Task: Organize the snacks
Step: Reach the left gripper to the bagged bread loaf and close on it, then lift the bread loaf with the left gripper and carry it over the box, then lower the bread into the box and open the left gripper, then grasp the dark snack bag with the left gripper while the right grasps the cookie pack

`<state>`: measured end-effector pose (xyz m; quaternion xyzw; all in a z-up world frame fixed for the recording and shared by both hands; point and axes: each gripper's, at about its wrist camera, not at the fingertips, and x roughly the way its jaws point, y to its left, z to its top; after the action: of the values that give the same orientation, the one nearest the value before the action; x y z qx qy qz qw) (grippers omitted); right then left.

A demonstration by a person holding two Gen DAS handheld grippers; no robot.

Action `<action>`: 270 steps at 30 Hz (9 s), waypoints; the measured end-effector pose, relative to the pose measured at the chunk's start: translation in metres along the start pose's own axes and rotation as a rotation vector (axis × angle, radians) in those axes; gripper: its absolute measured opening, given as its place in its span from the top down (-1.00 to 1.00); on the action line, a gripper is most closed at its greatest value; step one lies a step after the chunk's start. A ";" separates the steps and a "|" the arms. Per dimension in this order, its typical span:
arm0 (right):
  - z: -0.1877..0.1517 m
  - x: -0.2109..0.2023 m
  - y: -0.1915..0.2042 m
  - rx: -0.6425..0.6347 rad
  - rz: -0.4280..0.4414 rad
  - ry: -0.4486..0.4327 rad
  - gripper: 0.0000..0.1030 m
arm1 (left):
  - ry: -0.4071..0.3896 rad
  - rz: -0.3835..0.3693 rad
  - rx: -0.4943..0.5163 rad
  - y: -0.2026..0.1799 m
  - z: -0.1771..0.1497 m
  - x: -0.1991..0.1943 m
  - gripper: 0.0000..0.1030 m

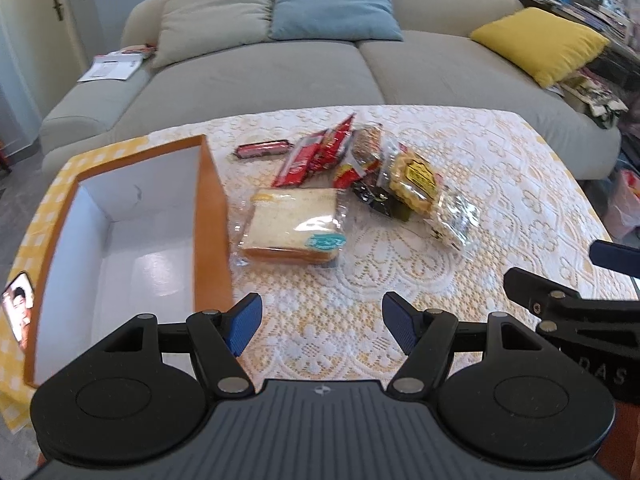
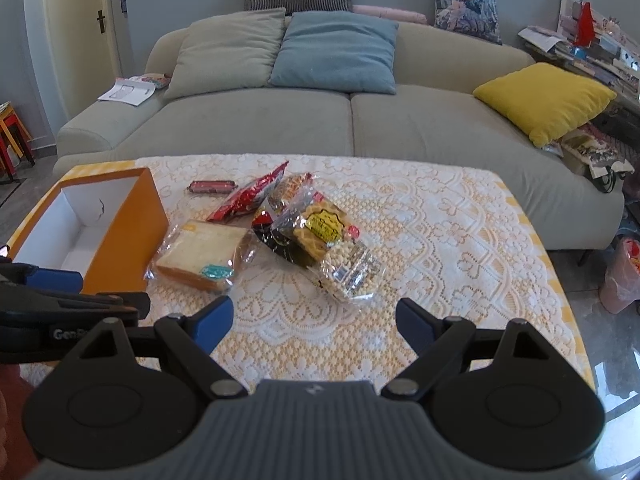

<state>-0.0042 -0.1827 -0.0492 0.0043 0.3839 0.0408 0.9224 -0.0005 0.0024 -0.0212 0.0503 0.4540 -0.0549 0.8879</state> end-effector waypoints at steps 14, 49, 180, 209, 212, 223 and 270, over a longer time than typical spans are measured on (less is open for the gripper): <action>-0.005 0.077 -0.025 0.004 0.032 0.096 -0.67 | -0.019 0.080 0.180 -0.014 0.016 0.060 -0.57; 0.007 0.197 -0.027 -0.134 0.112 0.067 -0.53 | -0.114 0.412 0.755 -0.097 -0.019 0.179 -0.58; 0.108 0.178 0.221 -0.225 0.547 0.121 0.47 | -0.042 0.169 -0.286 0.196 0.105 0.081 0.85; 0.114 0.154 0.199 -0.290 0.455 0.015 0.24 | 0.025 0.124 -0.338 0.191 0.099 0.094 0.14; 0.113 0.143 0.190 -0.287 0.429 -0.018 0.18 | 0.009 0.131 -0.321 0.184 0.099 0.084 0.14; 0.106 0.099 0.127 -0.200 0.311 -0.091 -0.06 | -0.054 0.110 -0.211 0.123 0.095 0.048 0.13; 0.033 0.218 -0.004 -0.365 0.093 -0.036 -0.21 | 0.060 -0.140 -0.117 0.002 0.089 0.188 -0.19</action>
<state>0.1730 -0.1692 -0.1803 -0.1445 0.3529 0.1522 0.9118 0.1808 -0.0178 -0.1221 -0.0318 0.4850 -0.0889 0.8694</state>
